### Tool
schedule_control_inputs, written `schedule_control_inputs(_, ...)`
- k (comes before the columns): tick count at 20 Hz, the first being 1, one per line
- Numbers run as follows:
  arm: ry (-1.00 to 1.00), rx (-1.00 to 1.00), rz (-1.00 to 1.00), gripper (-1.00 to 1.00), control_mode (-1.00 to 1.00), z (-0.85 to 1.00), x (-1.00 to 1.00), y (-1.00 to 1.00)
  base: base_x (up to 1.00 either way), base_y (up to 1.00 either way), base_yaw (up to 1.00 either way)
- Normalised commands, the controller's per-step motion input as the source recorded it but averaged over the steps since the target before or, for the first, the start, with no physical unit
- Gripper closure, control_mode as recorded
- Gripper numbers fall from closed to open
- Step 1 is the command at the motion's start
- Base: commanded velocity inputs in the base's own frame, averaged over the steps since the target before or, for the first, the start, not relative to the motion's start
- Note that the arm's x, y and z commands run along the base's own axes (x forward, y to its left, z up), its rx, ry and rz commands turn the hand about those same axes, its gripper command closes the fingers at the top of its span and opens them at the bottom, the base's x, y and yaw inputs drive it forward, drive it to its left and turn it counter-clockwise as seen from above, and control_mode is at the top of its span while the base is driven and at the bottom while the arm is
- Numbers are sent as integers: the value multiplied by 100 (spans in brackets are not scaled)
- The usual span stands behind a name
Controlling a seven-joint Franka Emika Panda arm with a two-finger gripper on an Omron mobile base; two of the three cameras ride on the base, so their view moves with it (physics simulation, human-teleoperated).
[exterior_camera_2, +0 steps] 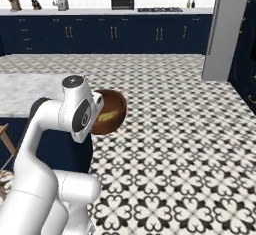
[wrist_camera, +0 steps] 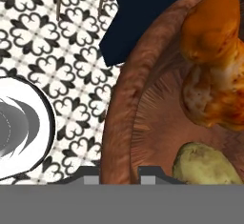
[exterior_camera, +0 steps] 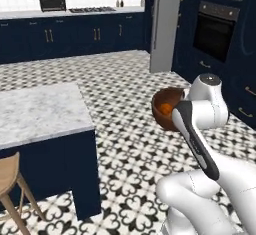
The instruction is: Pick the chicken drumstick and potato from their plates and place them in the bowl. Then put the bowl in the fridge.
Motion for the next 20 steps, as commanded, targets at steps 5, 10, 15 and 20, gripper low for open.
schedule_control_inputs(5, 0, 0, 0, 100, 100, 0, 0, 0, 55, -100, 41)
schedule_control_inputs(10, 0, 0, 0, 100, 100, 0, 0, 0, 95, -76, 22)
schedule_control_inputs(15, 0, 0, 0, 100, 100, 0, 0, 0, 100, -29, 0)
schedule_control_inputs(20, 0, 0, 0, 100, 100, 0, 0, 0, 100, 0, -14)
